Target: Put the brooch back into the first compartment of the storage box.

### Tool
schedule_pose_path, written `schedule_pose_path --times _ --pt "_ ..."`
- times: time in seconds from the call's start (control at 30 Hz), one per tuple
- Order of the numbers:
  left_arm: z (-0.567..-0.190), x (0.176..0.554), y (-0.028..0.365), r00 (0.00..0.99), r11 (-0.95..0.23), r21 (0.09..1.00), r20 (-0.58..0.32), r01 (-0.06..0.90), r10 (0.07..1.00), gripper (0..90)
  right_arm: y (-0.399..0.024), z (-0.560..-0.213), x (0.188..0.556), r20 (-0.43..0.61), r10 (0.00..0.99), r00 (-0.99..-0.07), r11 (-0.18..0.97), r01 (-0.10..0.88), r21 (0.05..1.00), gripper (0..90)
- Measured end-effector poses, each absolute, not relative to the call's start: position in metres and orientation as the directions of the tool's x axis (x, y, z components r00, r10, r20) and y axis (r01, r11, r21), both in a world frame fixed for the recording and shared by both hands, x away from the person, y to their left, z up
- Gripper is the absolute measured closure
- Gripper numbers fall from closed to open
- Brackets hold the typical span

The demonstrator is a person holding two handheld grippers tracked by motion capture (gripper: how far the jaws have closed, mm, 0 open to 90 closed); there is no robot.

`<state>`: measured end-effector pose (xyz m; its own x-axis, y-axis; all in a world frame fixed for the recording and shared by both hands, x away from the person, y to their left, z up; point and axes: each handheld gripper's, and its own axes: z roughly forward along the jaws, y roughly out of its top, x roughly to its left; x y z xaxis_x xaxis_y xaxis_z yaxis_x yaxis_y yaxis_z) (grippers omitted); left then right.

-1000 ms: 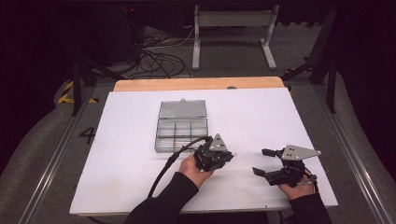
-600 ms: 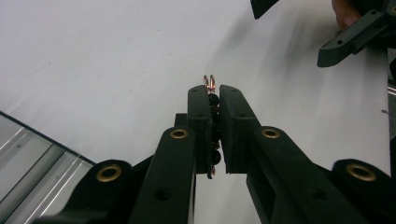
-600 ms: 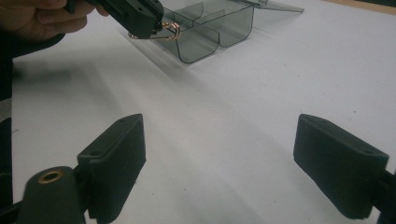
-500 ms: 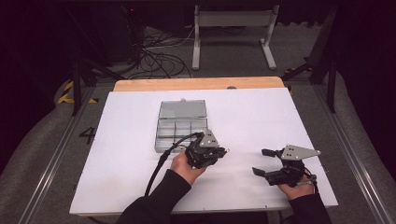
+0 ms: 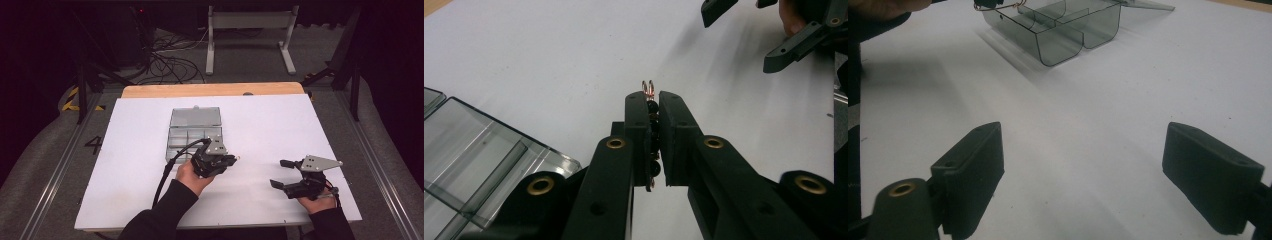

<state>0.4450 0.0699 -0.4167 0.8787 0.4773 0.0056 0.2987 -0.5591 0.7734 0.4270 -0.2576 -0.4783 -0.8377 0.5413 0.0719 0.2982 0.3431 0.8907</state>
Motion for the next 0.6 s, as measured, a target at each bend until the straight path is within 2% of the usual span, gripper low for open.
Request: schedule_pose_path --times 0.6 --pt "-0.405 0.451 0.094 0.860 -0.554 0.773 0.021 0.309 0.510 83.8 -0.257 -0.478 0.427 0.074 0.541 -0.838 0.343 0.300 0.890 16.8"
